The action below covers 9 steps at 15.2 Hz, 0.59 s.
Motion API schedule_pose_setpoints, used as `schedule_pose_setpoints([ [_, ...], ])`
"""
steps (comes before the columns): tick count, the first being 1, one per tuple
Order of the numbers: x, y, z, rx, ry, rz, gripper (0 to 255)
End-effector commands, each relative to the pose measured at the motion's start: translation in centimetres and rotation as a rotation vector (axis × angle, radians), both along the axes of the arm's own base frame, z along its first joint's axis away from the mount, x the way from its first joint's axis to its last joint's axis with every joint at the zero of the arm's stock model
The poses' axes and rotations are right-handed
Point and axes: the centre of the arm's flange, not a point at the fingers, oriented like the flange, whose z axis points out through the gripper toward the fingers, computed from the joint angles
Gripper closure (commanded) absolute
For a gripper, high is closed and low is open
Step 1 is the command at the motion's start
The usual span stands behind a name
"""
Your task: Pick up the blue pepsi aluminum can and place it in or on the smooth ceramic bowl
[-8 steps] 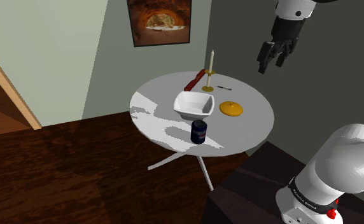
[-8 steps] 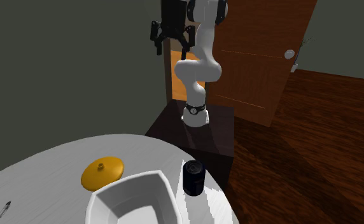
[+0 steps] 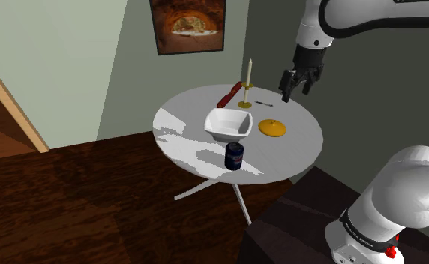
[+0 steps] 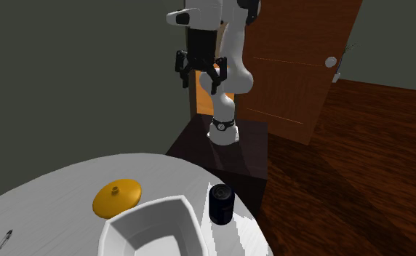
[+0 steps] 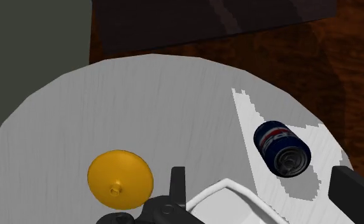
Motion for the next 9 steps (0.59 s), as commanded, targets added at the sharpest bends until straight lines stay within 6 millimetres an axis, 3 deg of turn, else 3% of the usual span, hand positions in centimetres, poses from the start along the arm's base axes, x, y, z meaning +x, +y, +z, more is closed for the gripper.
schedule_pose_setpoints([
  [1,1.5,1.0,-1.9,0.007,0.001,-0.007,0],
  [9,7.4,4.2,-10.0,0.033,0.015,-0.031,0],
])
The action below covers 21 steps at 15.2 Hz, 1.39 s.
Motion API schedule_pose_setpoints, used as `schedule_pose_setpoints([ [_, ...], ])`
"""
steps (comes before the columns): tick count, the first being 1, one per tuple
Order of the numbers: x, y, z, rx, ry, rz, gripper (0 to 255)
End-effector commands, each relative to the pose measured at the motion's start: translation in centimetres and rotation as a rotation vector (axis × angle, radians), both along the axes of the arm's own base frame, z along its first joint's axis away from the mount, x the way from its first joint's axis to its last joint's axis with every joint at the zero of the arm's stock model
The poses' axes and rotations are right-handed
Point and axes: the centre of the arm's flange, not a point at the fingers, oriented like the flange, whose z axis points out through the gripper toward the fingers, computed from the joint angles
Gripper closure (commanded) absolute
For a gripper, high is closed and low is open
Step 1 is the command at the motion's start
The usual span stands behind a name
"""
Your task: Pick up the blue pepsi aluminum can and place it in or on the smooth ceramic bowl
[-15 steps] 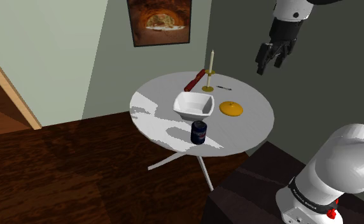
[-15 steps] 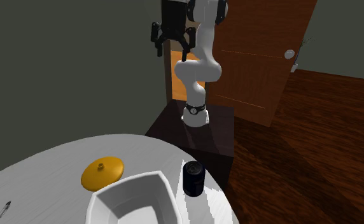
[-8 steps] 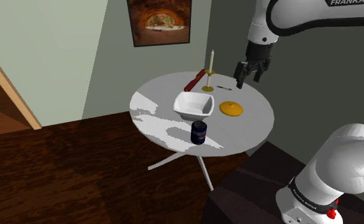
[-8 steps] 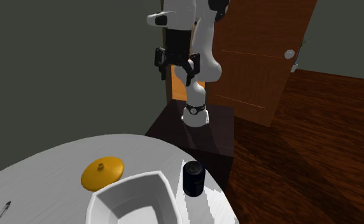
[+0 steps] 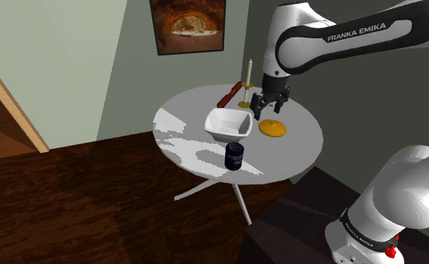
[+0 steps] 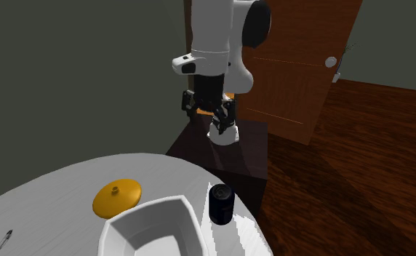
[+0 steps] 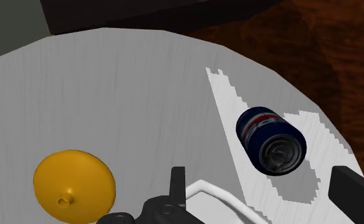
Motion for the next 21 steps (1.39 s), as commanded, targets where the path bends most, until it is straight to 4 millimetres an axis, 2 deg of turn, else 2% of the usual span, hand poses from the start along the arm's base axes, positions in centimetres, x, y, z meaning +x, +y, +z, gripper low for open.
schedule_pose_setpoints([
  [1,1.5,0.9,-2.2,0.007,0.003,-0.007,0],
  [12,9.6,5.5,-13.3,0.043,0.021,-0.040,0],
  [21,10.0,5.7,-17.8,0.045,0.022,-0.042,0],
])
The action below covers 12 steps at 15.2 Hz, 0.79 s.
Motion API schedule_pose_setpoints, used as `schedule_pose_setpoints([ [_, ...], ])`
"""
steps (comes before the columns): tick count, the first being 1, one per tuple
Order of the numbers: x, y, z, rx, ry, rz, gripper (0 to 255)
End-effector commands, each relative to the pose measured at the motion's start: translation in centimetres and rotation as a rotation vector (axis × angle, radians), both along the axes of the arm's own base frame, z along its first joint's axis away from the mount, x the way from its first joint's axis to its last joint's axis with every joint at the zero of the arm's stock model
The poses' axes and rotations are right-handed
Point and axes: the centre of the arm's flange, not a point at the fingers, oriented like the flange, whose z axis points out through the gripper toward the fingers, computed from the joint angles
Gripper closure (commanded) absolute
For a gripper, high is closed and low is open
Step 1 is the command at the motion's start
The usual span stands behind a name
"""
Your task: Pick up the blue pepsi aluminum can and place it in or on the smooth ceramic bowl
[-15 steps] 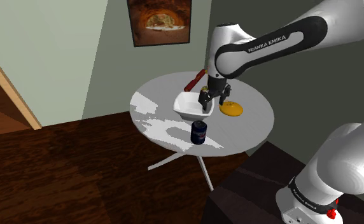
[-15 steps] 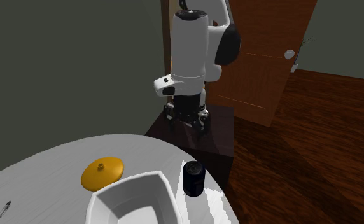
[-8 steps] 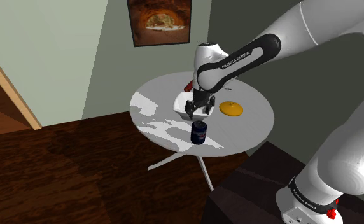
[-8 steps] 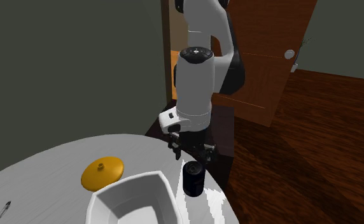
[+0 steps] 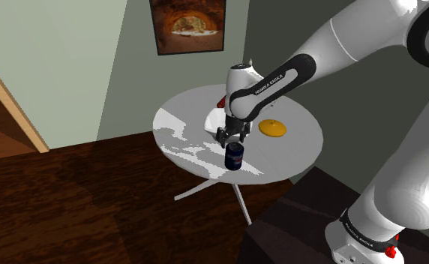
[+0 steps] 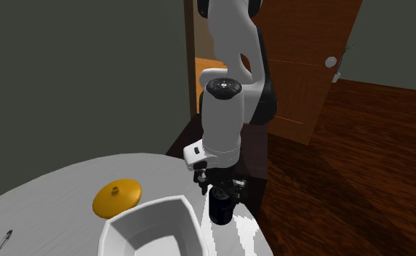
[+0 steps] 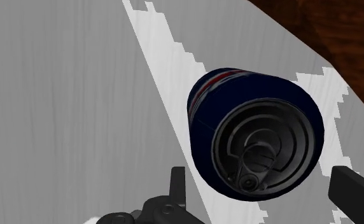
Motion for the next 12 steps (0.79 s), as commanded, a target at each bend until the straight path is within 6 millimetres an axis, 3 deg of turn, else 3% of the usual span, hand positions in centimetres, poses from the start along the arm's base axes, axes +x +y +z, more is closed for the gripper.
schedule_pose_setpoints([
  [1,0.00,-0.05,-0.43,0.000,0.000,0.000,0],
  [7,0.00,-0.05,-0.43,0.000,0.000,0.000,0],
  [8,0.00,-0.05,-0.43,0.000,0.000,0.000,255],
  [12,0.08,0.00,-0.45,0.000,0.000,0.000,255],
])
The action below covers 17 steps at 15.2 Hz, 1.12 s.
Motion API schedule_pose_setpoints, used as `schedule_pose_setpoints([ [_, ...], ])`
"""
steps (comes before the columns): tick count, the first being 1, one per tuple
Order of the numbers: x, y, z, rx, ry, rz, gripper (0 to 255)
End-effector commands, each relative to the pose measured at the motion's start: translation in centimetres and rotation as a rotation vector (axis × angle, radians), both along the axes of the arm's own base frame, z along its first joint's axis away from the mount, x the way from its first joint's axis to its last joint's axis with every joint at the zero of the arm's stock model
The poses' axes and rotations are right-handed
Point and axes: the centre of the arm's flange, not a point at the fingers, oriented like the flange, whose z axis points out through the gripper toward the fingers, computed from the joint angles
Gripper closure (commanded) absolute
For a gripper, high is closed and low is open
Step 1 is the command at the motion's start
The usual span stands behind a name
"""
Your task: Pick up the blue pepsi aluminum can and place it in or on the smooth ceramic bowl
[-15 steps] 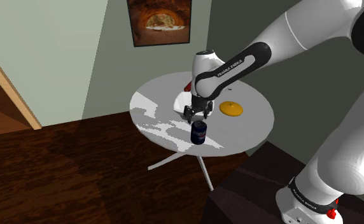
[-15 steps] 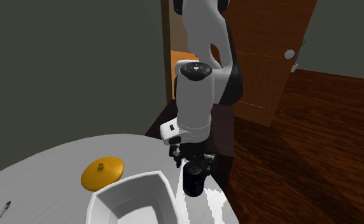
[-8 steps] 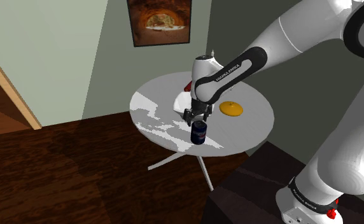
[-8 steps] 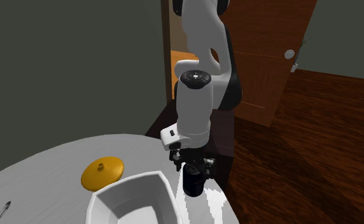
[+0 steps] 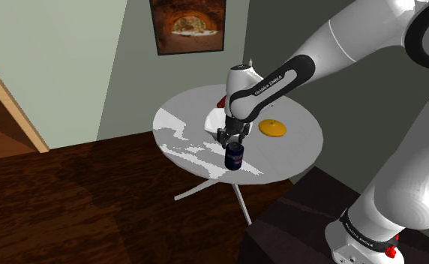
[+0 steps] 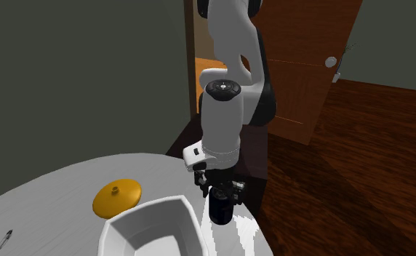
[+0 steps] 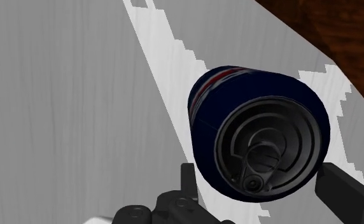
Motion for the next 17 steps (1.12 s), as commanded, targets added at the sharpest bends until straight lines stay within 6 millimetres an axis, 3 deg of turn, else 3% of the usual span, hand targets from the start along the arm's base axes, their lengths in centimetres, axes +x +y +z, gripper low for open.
schedule_pose_setpoints([
  [1,-0.1,0.1,-0.1,0.000,0.003,0.002,255],
  [5,-0.1,0.1,-0.2,0.000,0.003,0.002,255],
  [17,-0.1,0.1,6.2,0.000,0.003,0.002,255],
])
